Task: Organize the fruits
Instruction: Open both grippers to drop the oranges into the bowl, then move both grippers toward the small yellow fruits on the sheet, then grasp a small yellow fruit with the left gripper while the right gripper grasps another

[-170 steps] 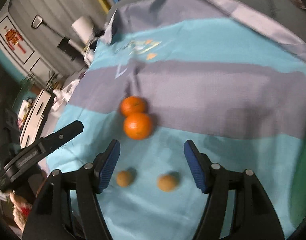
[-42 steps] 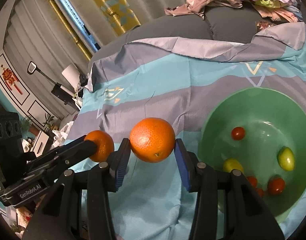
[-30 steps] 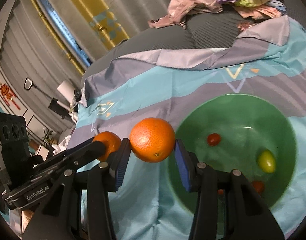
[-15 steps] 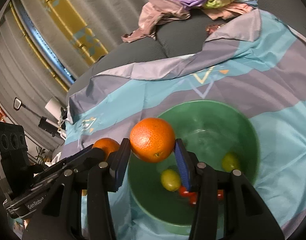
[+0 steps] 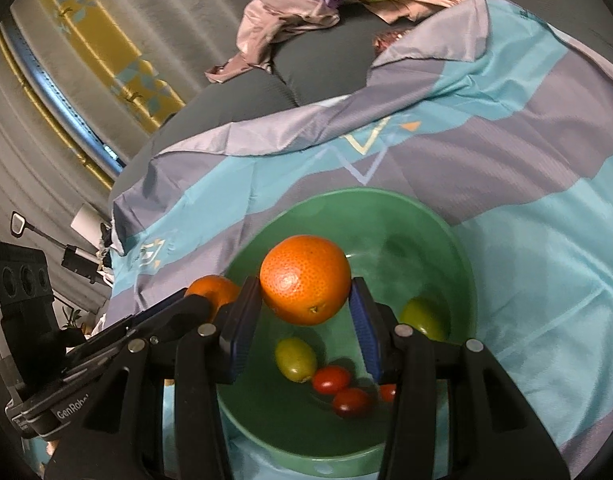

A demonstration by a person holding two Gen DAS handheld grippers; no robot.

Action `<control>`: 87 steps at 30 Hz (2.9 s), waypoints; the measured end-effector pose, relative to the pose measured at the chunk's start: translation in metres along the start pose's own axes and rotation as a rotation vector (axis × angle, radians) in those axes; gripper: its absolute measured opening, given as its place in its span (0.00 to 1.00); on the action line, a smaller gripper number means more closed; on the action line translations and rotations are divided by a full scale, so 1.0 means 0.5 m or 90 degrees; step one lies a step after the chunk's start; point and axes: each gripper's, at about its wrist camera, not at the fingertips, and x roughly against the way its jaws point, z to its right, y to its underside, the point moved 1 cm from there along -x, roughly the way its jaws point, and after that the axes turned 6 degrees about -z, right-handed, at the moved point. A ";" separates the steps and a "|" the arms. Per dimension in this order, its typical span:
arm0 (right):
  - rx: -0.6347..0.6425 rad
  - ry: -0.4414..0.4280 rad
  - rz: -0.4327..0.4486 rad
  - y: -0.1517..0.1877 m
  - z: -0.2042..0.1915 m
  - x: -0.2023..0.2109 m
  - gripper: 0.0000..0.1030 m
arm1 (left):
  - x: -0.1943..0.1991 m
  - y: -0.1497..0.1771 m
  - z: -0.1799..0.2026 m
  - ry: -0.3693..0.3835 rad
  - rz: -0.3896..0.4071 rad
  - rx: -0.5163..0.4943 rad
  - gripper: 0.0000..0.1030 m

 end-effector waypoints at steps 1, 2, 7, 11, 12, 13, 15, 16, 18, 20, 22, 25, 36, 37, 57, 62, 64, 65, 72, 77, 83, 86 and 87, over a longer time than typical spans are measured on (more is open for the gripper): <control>-0.001 0.004 -0.001 -0.001 0.002 -0.002 0.45 | -0.006 0.001 -0.001 0.001 -0.004 0.001 0.31; -0.003 0.008 -0.004 -0.001 0.004 -0.004 0.45 | -0.010 0.002 -0.002 0.002 -0.007 0.004 0.31; -0.008 0.023 -0.014 -0.003 0.014 -0.012 0.45 | -0.032 0.006 -0.009 0.000 -0.025 0.015 0.31; -0.010 0.038 -0.023 -0.001 0.018 -0.021 0.45 | -0.044 0.003 -0.015 -0.003 -0.032 0.021 0.31; -0.010 0.044 -0.025 -0.001 0.019 -0.023 0.45 | -0.045 0.003 -0.016 -0.003 -0.032 0.023 0.31; -0.010 0.047 -0.026 -0.001 0.019 -0.024 0.45 | -0.045 0.003 -0.018 -0.002 -0.031 0.026 0.31; -0.011 0.050 -0.027 -0.001 0.019 -0.025 0.45 | -0.045 0.003 -0.019 -0.002 -0.032 0.025 0.31; -0.010 0.051 -0.029 -0.001 0.020 -0.026 0.45 | -0.045 0.003 -0.020 -0.004 -0.033 0.023 0.31; -0.010 0.056 -0.031 -0.001 0.019 -0.028 0.45 | -0.046 0.003 -0.023 -0.007 -0.033 0.022 0.31; -0.012 0.062 -0.032 -0.001 0.020 -0.029 0.45 | -0.048 0.003 -0.024 -0.006 -0.037 0.023 0.31; -0.013 0.067 -0.033 -0.001 0.021 -0.031 0.45 | -0.053 0.004 -0.020 -0.008 -0.041 0.020 0.31; -0.016 0.073 -0.034 -0.001 0.023 -0.032 0.46 | -0.057 0.006 -0.018 -0.009 -0.044 0.020 0.31; 0.005 0.063 0.000 -0.002 -0.012 -0.003 0.59 | 0.030 0.012 -0.036 -0.019 0.009 0.040 0.43; 0.014 0.059 0.005 -0.001 -0.024 0.000 0.59 | 0.050 0.015 -0.045 -0.031 0.016 0.043 0.46; 0.293 -0.074 -0.083 0.118 -0.349 -0.110 0.59 | 0.272 0.238 -0.360 -0.273 0.025 0.279 0.48; 0.349 -0.096 -0.146 0.168 -0.412 -0.185 0.56 | 0.250 0.262 -0.407 -0.281 -0.009 0.318 0.47; 0.362 -0.097 -0.169 0.184 -0.429 -0.214 0.50 | 0.241 0.267 -0.416 -0.267 -0.018 0.324 0.42; 0.367 -0.098 -0.183 0.193 -0.436 -0.228 0.48 | 0.238 0.270 -0.417 -0.264 -0.022 0.324 0.42; 0.330 -0.119 -0.272 0.217 -0.449 -0.311 0.35 | 0.209 0.283 -0.416 -0.257 -0.049 0.299 0.33; 0.333 -0.112 -0.292 0.231 -0.457 -0.332 0.35 | 0.186 0.286 -0.415 -0.270 -0.065 0.286 0.32; 0.334 -0.092 -0.306 0.240 -0.456 -0.350 0.30 | 0.169 0.294 -0.422 -0.266 -0.086 0.295 0.30; 0.332 -0.087 -0.310 0.243 -0.453 -0.355 0.30 | 0.168 0.295 -0.422 -0.275 -0.080 0.294 0.29; 0.331 -0.089 -0.313 0.244 -0.452 -0.357 0.29 | 0.168 0.296 -0.423 -0.275 -0.080 0.295 0.28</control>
